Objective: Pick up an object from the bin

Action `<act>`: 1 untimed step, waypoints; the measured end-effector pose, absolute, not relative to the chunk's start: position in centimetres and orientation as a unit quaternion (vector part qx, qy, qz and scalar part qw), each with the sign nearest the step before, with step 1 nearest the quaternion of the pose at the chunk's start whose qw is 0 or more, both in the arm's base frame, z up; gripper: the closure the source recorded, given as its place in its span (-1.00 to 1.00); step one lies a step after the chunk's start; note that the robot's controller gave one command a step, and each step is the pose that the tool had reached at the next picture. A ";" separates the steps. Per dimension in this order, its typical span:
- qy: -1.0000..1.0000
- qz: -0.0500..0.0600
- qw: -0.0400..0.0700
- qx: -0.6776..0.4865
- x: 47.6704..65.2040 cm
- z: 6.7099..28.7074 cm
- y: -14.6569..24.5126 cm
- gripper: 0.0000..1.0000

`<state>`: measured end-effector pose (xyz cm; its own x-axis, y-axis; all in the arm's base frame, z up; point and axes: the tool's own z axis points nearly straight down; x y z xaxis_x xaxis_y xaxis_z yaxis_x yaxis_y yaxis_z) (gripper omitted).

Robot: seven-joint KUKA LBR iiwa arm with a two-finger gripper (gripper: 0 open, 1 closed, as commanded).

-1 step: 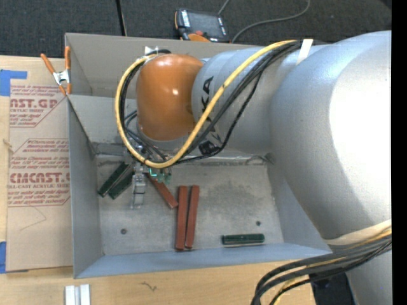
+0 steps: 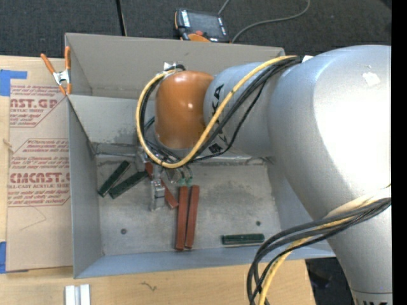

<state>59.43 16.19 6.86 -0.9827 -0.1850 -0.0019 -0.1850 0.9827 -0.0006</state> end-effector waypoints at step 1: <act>0.996 0.001 0.003 -0.094 59.6 7.2 16.4 1.00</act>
Offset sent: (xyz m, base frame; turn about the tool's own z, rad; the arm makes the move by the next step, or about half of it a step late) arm 0.0000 0.0000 0.0000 0.0000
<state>59.56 16.40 7.18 -0.9825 -0.1862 -0.0061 -0.1862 0.9825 0.0020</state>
